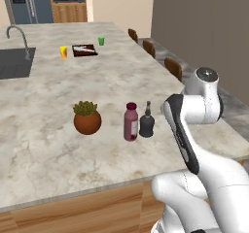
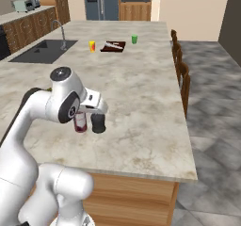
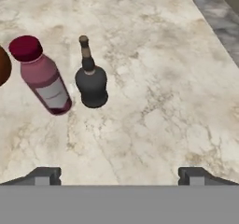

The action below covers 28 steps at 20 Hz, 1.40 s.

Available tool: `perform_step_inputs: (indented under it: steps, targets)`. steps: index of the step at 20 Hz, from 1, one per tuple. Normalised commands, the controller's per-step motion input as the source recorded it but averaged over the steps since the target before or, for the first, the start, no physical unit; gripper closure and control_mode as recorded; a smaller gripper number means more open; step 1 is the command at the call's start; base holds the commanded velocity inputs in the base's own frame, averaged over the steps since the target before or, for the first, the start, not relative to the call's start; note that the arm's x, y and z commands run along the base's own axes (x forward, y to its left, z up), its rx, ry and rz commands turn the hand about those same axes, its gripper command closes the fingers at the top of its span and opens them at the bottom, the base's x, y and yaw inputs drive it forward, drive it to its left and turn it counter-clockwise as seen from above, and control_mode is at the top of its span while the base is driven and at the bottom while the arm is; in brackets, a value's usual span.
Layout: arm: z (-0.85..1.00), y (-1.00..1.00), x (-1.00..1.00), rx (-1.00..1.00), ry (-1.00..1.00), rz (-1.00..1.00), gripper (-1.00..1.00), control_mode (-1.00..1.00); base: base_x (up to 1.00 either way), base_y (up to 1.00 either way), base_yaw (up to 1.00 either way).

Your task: Place the drinks on the dining counter in a tight cluster.

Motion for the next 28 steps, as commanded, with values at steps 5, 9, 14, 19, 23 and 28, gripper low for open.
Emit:
perform_step_inputs:
  steps: [5,9,14,19,23,28]
  targets:
    - [0.38,0.43,-0.86,0.0,0.01,0.16,-1.0,-1.0,0.0,0.0,0.0]
    - [0.17,0.29,-0.71,0.0,0.0,0.12,-1.0,-1.0,0.0,0.0,0.0]
    - [0.0,0.06,-0.28,0.0,0.0,0.08,-1.0,-1.0,0.0,0.0,0.0]
    - [0.11,0.0,0.0,0.0,0.0,-0.02,-1.0,-1.0,0.0,0.0,0.0]
    - [0.0,0.0,0.0,0.0,0.0,0.0,-1.0,-1.0,0.0,0.0,0.0]
    - [0.0,0.0,-0.06,0.0,0.0,0.0,-1.0,1.0,-0.69,0.29,0.09]
